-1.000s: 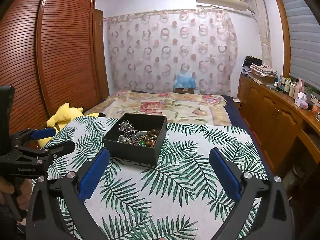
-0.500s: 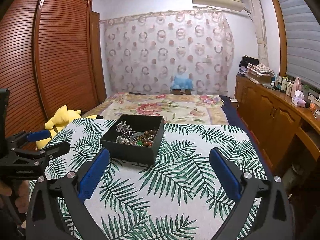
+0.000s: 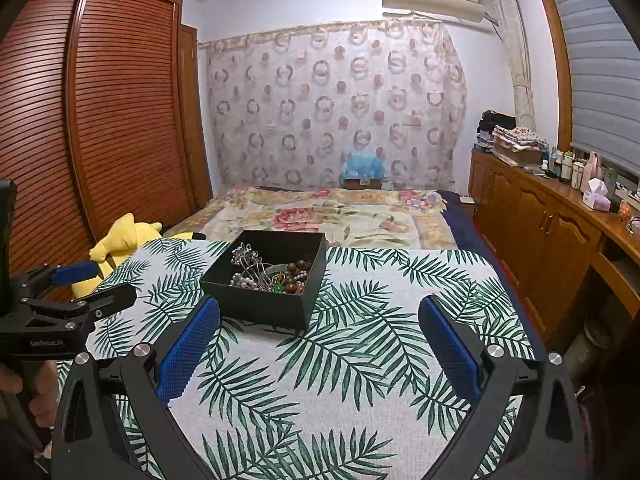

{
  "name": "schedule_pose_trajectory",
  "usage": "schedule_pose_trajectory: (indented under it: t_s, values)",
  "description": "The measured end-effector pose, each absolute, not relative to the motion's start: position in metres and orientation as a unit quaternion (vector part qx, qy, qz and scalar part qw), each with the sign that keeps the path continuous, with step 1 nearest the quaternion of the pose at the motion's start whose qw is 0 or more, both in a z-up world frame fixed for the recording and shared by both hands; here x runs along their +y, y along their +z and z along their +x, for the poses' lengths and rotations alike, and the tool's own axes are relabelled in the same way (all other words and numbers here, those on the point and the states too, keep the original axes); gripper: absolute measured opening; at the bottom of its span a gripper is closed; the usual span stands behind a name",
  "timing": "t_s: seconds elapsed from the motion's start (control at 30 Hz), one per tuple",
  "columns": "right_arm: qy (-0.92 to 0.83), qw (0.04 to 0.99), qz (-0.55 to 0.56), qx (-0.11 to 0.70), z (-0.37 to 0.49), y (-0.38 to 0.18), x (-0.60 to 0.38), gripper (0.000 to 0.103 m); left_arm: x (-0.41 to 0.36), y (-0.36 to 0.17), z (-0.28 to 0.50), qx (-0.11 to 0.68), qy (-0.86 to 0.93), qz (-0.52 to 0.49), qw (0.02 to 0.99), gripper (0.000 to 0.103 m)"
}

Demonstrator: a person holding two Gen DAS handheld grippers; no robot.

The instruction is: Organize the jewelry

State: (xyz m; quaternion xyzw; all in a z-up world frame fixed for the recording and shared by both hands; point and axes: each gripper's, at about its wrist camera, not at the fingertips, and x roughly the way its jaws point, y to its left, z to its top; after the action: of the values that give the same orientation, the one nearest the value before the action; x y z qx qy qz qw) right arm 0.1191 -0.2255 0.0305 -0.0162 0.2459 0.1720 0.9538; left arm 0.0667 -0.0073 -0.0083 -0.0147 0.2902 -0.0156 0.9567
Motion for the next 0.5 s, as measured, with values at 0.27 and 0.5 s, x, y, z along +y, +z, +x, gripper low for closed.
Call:
schedule_pose_trajectory:
  t_s: [0.27,0.5]
  values:
    - [0.172,0.954,-0.016,0.245,0.1192,0.0306,-0.2258,0.1,-0.0074,-0.0083,0.0666,0.29,-0.016,-0.015,0.957,0.095]
    - [0.171,0.954,-0.016,0.245,0.1193,0.0306,-0.226,0.1,-0.0077,-0.0075,0.0636,0.285,-0.015,-0.015,0.958,0.095]
